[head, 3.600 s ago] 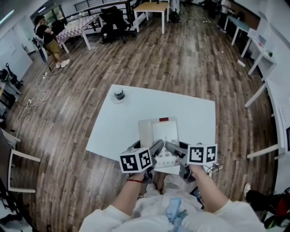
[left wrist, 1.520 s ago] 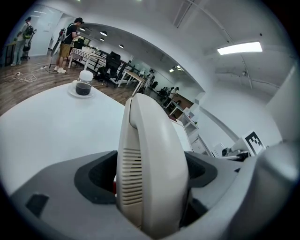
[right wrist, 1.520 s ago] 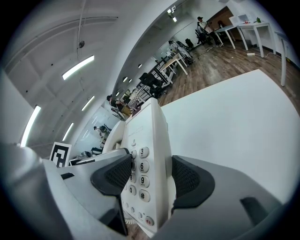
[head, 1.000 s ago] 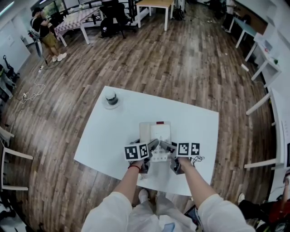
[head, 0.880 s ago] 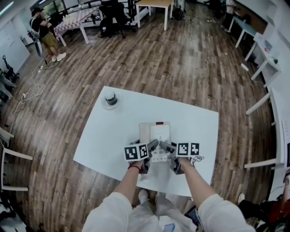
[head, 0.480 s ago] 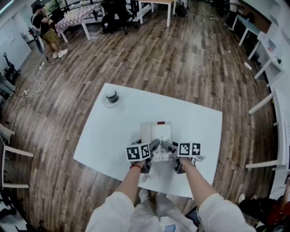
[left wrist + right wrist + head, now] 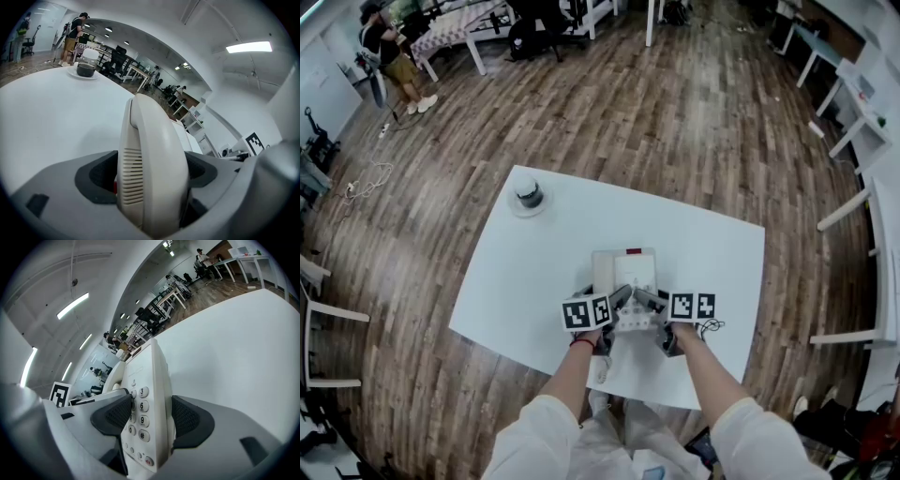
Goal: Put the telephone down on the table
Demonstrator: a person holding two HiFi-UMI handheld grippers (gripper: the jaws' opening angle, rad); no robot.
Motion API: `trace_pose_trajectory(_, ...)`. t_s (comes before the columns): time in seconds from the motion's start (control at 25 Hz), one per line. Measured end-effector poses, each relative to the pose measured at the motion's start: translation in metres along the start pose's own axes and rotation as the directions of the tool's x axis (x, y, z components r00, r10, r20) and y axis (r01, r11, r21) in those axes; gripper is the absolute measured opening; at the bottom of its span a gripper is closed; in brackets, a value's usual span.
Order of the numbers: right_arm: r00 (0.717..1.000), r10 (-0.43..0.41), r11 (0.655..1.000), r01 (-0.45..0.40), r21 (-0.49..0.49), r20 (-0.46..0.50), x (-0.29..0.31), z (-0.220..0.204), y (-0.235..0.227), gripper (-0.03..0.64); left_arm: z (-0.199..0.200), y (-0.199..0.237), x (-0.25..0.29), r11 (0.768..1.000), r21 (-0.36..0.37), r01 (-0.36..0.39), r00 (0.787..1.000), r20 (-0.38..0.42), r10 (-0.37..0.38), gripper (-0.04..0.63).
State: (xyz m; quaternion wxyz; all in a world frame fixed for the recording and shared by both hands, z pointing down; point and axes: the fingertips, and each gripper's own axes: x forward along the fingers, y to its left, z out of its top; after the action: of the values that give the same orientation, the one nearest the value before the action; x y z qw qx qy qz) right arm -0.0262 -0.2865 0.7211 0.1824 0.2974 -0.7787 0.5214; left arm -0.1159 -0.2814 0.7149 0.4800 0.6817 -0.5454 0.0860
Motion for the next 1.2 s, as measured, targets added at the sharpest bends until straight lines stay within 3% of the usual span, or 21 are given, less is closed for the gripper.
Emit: trace_pose_trajectory(1.2, 1.0, 0.004, 1.0, -0.005, 0.017, 0.018, 0.011, 0.001, -0.013, 0.275, 0.0, 0.006, 0.017, 0.999, 0.039, 0.002, 1.0, -0.019, -0.001, 0.409)
